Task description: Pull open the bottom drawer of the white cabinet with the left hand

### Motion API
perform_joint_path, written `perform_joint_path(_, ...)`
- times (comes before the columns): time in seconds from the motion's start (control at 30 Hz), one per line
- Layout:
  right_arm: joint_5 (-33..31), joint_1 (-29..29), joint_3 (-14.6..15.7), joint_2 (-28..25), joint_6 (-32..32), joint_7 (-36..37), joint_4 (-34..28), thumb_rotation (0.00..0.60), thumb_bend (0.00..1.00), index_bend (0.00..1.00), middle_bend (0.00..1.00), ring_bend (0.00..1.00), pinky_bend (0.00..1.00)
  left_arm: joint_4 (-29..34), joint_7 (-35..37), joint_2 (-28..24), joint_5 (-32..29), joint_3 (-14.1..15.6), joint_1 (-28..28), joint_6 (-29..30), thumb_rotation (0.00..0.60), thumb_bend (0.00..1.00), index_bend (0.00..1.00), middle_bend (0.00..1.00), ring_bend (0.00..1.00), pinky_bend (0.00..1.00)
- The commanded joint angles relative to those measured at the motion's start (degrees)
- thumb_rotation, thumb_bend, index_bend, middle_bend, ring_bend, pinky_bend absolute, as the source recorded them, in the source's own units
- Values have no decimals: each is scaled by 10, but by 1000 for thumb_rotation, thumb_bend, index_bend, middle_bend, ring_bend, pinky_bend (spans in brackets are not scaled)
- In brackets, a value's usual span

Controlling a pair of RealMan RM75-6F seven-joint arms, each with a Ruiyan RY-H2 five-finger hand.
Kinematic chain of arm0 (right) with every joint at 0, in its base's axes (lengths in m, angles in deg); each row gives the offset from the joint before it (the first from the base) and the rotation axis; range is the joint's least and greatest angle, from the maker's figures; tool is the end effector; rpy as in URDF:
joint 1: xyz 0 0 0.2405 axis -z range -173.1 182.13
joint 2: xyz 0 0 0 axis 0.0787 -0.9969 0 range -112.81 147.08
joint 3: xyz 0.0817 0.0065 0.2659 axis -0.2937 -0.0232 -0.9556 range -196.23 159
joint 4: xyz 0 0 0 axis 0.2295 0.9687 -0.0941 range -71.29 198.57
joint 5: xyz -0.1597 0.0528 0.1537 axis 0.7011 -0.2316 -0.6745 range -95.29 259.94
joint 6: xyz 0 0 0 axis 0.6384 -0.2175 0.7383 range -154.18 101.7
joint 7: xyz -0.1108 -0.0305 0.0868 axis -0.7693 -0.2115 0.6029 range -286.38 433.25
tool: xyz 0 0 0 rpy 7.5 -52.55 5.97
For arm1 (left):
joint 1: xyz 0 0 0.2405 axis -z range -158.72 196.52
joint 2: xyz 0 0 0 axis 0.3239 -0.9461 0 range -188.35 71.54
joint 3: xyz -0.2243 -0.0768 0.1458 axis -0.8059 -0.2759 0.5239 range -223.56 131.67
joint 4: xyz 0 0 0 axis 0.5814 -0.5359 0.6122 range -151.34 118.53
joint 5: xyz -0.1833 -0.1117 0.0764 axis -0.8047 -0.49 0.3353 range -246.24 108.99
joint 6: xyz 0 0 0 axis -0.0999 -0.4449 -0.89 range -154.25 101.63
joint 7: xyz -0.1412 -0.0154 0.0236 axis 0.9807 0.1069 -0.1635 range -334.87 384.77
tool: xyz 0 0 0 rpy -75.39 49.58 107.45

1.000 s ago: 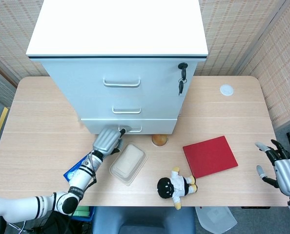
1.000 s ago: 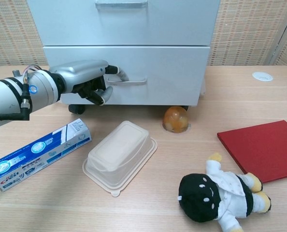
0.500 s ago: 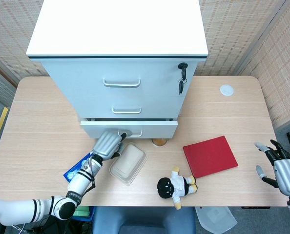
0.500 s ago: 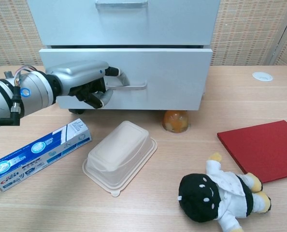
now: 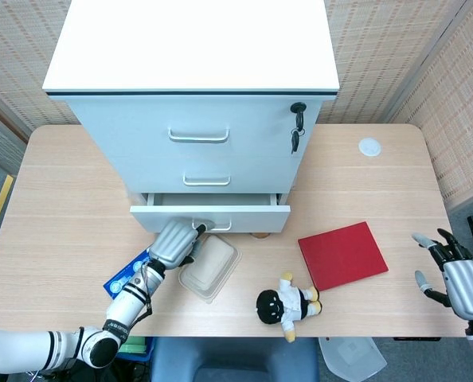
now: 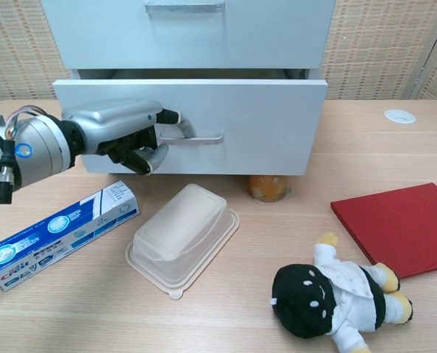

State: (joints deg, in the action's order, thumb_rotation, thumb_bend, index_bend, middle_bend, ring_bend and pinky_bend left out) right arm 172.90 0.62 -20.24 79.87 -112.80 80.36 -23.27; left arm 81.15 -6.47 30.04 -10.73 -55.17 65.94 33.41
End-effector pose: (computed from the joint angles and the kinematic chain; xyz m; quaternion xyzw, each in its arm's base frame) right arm -0.3527 -0.1747 0.1668 0.6120 -0.3760 0.3988 0.5701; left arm -0.1006 0.3326 -0.0369 -0.7688 -0.3485 -0.3803 0.3780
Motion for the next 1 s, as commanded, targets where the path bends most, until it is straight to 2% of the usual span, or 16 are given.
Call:
perform_joint_path(0.03,0,-1,0,0,2,-1,-1,600,352,191,301,179,265,6,-1,-3,3,3,-2,2,600,664,228,934,1000,1000)
perform_joint_path(1.0,1,-6,2,3,10,-8,-3,600,353,191,301,179,265,84,-28,-35,29,39,-19,23,600,664,235,932,1000,1000)
